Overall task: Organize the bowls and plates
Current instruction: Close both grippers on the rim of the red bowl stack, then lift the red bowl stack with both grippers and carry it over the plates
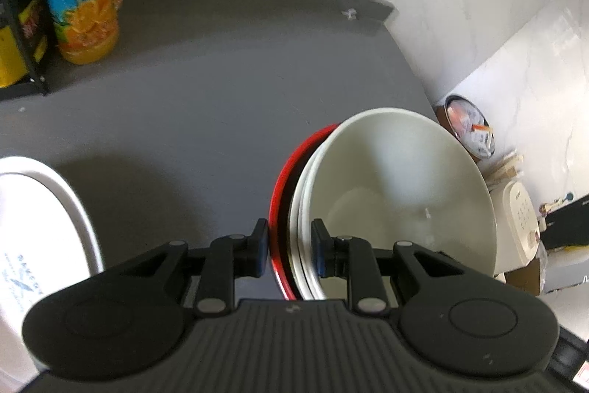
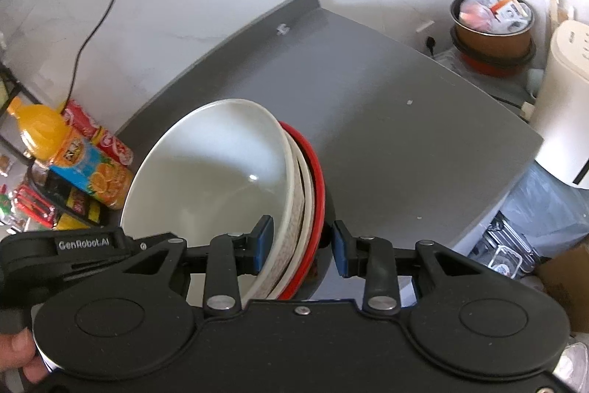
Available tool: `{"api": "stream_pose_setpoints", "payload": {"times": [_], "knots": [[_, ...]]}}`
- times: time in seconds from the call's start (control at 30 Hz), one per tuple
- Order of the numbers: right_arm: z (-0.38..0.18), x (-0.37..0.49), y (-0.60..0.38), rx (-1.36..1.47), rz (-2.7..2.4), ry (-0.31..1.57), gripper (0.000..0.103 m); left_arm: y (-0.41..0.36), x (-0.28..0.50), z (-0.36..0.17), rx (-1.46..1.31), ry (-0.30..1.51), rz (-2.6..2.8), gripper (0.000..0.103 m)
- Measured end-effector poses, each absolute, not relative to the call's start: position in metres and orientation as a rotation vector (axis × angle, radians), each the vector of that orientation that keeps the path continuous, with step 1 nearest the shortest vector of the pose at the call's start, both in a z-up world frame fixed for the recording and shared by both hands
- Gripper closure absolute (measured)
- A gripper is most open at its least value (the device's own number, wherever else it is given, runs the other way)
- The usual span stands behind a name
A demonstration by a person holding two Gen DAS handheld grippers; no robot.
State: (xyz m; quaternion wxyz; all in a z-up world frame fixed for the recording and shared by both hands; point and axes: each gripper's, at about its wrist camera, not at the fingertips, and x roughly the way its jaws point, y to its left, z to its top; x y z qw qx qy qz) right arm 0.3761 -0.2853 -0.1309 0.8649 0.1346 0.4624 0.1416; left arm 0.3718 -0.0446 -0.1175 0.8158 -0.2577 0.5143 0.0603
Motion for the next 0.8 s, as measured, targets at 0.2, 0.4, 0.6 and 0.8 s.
{"api": "stream_pose_setpoints", "payload": {"times": [0.2, 0.4, 0.6, 0.8], "knots": [[-0.123, 0.373, -0.267, 0.297, 0.344, 0.961, 0.070, -0.026, 0.365, -0.098, -0.517, 1.071, 0.155, 0.081], [-0.113, 0.368, -0.244, 0.274, 0.378, 0.946, 0.070, -0.002, 0.351, -0.090, -0.545, 1.063, 0.185, 0.081], [-0.107, 0.362, -0.224, 0.257, 0.417, 0.945, 0.070, 0.018, 0.339, -0.081, -0.555, 1.048, 0.210, 0.081], [-0.103, 0.354, -0.198, 0.231, 0.469, 0.947, 0.070, 0.043, 0.318, -0.075, -0.578, 1.034, 0.253, 0.081]]}}
